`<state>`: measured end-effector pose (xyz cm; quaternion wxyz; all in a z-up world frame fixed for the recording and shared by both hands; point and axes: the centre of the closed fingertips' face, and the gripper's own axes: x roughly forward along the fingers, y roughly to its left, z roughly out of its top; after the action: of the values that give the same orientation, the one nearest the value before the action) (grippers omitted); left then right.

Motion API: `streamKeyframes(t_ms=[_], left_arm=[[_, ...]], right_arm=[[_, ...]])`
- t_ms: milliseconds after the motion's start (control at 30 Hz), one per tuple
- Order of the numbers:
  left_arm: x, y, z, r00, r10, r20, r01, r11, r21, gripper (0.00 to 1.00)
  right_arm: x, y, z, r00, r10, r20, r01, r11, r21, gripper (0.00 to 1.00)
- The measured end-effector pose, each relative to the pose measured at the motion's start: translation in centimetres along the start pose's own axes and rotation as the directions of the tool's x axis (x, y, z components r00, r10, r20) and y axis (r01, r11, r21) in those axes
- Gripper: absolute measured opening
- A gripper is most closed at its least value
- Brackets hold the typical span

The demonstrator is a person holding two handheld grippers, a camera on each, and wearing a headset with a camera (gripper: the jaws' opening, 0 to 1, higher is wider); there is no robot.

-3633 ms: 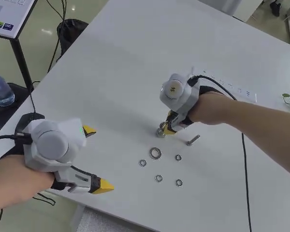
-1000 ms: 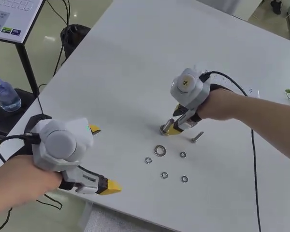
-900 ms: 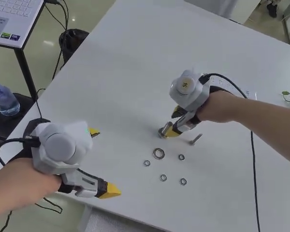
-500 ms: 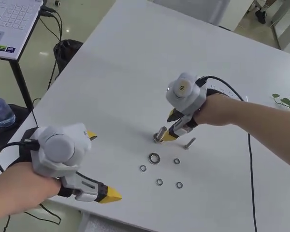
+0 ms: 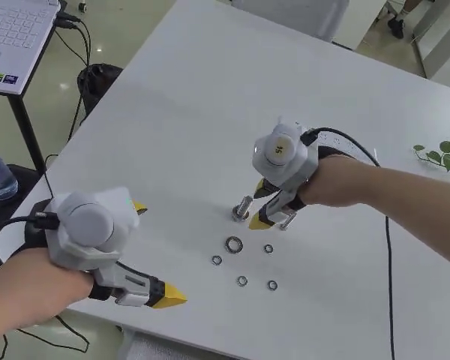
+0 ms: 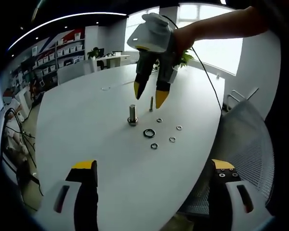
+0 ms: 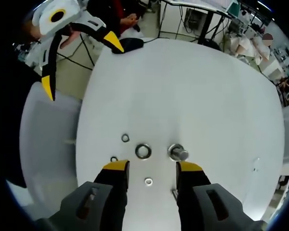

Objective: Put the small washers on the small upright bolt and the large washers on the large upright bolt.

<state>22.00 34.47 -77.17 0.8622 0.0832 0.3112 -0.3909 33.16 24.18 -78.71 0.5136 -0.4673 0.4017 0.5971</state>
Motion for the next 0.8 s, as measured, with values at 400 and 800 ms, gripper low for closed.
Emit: streamKeyframes(t_ms=[400, 800], left_arm=[[-0.3, -0.4, -0.6, 1.0000, 0.004, -0.008, -0.004, 1.000, -0.005, 0.95], [-0.4, 0.0, -0.4, 0.9998, 0.020, 0.002, -0.020, 1.000, -0.010, 0.94]], right_arm=[[-0.5, 1.1, 0.4, 0.9993, 0.013, 0.036, -0.013, 1.000, 0.005, 0.39], [1.4, 1.7, 0.0, 0.9992, 0.019, 0.036, -0.020, 0.999, 0.029, 0.39]])
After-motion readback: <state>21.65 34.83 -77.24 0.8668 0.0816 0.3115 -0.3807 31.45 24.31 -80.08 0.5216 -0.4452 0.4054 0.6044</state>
